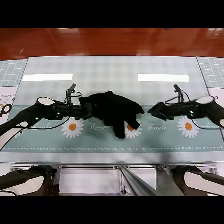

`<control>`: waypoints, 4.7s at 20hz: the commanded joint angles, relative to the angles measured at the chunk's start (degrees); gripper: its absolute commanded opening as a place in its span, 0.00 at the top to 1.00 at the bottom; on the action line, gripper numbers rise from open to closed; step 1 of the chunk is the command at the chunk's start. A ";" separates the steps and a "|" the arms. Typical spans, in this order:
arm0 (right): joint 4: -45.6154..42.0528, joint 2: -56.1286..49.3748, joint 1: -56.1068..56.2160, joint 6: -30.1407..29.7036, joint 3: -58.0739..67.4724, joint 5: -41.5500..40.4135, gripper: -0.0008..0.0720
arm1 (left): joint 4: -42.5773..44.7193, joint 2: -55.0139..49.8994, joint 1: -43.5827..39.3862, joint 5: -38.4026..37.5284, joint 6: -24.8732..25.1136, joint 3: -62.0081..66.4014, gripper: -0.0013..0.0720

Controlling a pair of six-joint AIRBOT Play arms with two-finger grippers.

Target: Fold the shirts.

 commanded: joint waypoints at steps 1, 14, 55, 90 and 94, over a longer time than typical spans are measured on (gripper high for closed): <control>0.42 -7.04 4.04 0.63 7.41 -0.22 0.43 | 0.11 -0.04 0.07 -0.35 -0.07 0.07 0.95; -0.79 -14.93 14.19 1.36 17.64 2.54 0.95 | 0.11 -0.04 0.13 -0.35 -0.04 0.07 0.95; -28.65 33.94 -0.13 19.67 19.04 14.29 0.95 | 15.89 27.74 11.21 -5.01 -9.29 -9.86 0.95; -12.28 9.09 -21.90 7.82 5.14 3.34 0.43 | 1.62 18.95 13.29 -11.96 -4.20 -20.28 0.29; -12.44 9.09 -21.90 7.56 5.14 3.76 0.43 | -4.57 14.91 4.15 -5.14 -5.01 -19.34 0.29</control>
